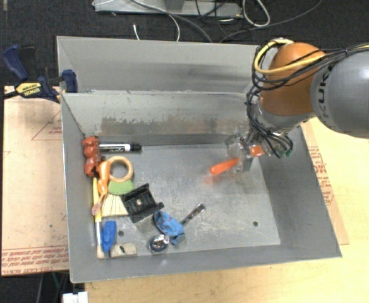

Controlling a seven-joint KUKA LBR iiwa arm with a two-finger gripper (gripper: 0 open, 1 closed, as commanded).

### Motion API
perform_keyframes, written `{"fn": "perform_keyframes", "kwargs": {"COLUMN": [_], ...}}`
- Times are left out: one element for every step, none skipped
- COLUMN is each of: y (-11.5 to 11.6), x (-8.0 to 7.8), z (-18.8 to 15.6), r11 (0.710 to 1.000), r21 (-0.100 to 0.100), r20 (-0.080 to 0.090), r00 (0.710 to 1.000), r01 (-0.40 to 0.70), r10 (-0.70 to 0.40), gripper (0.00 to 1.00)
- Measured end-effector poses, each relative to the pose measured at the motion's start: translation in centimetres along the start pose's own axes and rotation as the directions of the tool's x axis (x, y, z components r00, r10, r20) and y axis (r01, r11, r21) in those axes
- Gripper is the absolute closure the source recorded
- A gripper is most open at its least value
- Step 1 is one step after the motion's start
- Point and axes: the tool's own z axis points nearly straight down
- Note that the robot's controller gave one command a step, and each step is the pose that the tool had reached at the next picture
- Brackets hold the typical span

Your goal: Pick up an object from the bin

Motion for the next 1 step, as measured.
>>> {"fn": "perform_keyframes", "kwargs": {"y": [-0.11], "x": [-0.34], "z": [-4.37], "r11": [1.000], "r21": [0.004], "r20": [0.010], "r00": [1.000], "r01": [0.000], "r10": [0.000], "gripper": [1.00]}}
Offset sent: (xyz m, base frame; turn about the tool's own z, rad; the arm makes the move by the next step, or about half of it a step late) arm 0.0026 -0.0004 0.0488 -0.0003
